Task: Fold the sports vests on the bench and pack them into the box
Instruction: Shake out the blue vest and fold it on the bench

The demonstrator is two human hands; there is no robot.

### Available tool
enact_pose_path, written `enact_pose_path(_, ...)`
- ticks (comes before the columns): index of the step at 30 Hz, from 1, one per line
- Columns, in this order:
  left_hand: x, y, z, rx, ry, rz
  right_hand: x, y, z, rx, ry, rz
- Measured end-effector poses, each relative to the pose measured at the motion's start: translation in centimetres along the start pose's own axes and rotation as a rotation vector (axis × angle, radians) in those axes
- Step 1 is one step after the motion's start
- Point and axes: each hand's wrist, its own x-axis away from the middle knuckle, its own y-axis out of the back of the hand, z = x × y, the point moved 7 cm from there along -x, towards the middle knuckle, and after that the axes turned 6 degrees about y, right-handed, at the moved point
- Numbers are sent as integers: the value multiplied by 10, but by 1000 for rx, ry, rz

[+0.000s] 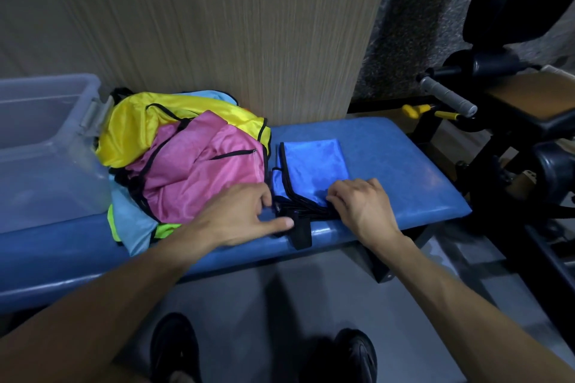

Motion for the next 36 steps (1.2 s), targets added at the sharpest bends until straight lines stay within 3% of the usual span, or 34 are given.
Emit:
enact_pose_path(10, 17, -4, -20, -6, -62, -294, 19, 12, 14, 9, 162, 4)
enact_pose_path(14, 21, -13, -33, 119, -175, -265, 23, 7, 20, 22, 214, 68)
enact_pose_path(17, 24, -35, -42, 10, -273, -236, 23, 9, 23, 22, 220, 65)
enact_pose_path(22, 24, -55, -46, -201, -294, -231, 23, 11, 26, 29, 217, 80)
enact_pose_path(27, 26, -63, -59, -417, -297, -354, 27, 10, 27, 34, 222, 91)
enact_pose_path(30, 28, -63, -65, -386, -351, -411, 27, 9, 27, 36, 213, 116)
enact_pose_path(36, 25, -56, -54, -289, -487, -354, 25, 9, 32, 46, 228, 155)
